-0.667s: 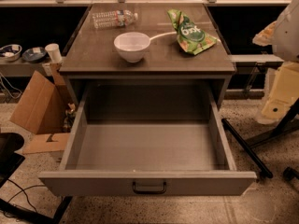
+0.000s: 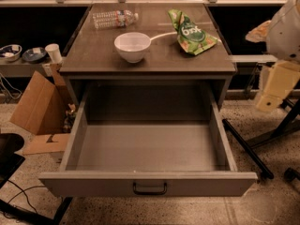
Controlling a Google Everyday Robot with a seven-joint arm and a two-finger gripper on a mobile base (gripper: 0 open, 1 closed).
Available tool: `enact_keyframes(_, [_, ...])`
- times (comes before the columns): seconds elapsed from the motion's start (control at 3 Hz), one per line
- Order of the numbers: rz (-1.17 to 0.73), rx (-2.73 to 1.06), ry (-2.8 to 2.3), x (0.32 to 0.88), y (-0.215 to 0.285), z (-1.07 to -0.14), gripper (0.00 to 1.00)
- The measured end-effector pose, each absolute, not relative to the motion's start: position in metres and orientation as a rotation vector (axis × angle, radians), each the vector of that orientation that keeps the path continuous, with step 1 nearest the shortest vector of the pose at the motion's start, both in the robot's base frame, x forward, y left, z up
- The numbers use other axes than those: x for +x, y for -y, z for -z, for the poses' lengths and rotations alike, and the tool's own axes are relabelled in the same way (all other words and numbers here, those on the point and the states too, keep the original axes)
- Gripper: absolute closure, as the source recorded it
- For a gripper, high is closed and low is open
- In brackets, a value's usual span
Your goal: Place green rice chip bag into top drawer
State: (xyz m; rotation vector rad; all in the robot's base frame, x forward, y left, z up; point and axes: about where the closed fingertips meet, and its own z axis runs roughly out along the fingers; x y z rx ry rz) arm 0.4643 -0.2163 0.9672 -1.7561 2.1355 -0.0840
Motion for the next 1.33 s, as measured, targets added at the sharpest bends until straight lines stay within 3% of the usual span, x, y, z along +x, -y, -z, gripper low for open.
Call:
enact_keyframes(1.0, [0.207, -1.492, -2.093, 0.683, 0.217, -0.952, 0.00])
enact_keyframes(1.33, [0.207, -1.492, -2.093, 0.683, 0.217, -0.952, 0.00])
